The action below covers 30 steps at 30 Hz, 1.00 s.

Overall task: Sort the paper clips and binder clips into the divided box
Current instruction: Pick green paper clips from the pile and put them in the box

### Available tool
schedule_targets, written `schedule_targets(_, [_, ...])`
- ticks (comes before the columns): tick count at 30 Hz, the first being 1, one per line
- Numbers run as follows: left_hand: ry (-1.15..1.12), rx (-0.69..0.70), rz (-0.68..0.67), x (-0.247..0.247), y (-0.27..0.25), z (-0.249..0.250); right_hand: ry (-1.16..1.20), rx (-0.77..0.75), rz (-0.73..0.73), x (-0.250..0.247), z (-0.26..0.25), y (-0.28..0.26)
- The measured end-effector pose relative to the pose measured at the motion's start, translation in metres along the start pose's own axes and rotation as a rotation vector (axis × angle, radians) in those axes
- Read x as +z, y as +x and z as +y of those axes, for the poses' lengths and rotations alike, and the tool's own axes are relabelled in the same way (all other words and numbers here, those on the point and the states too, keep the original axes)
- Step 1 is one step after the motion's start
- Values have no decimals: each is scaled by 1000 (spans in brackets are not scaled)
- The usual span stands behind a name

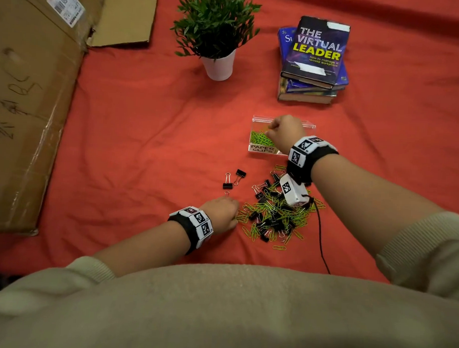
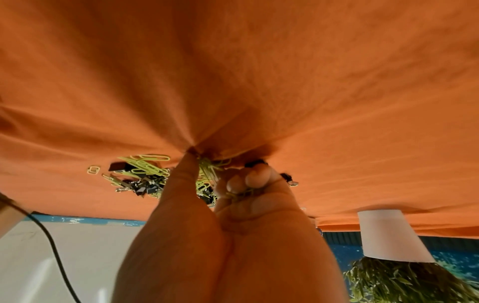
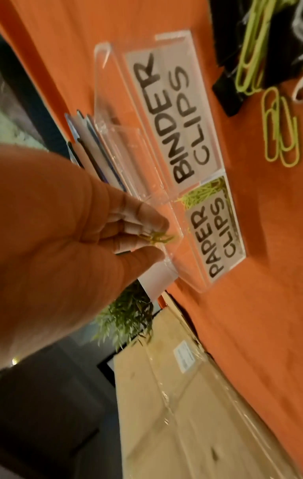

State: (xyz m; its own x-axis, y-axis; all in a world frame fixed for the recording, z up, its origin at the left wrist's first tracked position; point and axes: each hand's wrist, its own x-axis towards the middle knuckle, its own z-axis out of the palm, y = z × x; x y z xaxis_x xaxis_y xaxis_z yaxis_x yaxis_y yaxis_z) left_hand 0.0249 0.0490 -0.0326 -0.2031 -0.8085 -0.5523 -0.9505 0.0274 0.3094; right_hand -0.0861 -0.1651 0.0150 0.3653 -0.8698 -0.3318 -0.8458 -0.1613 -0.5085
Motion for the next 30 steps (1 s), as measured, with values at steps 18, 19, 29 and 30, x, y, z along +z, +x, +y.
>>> schedule_targets(18, [-180, -60, 117, -26, 7, -2, -565, -636, -347, 69, 50, -107])
schedule_targets(19, [-231, -69, 135, -32, 9, -2, -587, -652, -327, 70, 52, -109])
schedule_targets(29, [-411, -171, 312, -116, 65, 17, -545, -656, -156, 80, 62, -119])
schedule_targets(30, [-390, -178, 317, -124, 74, 19, -507, -635, -145, 79, 62, -119])
